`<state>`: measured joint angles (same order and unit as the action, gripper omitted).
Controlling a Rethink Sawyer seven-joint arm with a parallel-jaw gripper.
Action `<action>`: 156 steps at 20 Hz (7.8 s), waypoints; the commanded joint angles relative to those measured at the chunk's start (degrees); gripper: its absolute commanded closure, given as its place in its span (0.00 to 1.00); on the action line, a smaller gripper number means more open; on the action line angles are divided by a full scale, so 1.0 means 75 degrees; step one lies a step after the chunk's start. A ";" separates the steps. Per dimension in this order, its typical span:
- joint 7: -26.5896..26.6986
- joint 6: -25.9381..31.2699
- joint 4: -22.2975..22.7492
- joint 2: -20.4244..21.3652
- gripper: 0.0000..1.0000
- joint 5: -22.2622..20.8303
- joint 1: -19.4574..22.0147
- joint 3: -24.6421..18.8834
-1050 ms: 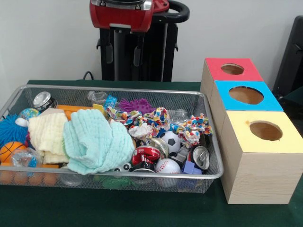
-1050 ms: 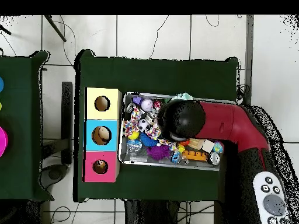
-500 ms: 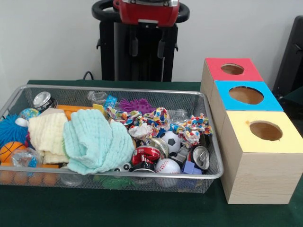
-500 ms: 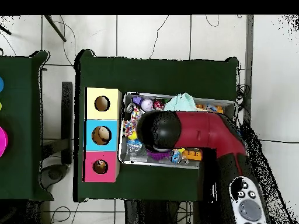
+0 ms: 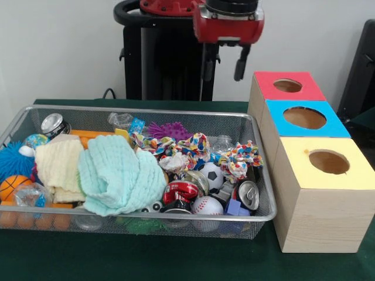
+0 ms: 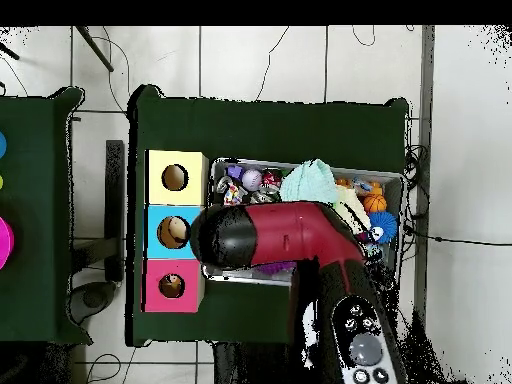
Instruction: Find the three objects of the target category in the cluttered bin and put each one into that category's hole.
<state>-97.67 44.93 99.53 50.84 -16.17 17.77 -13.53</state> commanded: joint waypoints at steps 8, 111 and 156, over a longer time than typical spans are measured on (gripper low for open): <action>-0.1874 -0.2144 0.0546 -0.1596 0.00 0.0306 -0.0557 0.0579; 0.1245 -0.1506 -0.1115 -0.2669 0.00 -0.0198 0.1407 -0.0572; -0.0785 -0.4733 -0.0323 -0.4224 0.00 -0.0530 0.0651 -0.0176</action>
<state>-97.67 14.83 98.91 27.37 -18.59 20.25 -13.20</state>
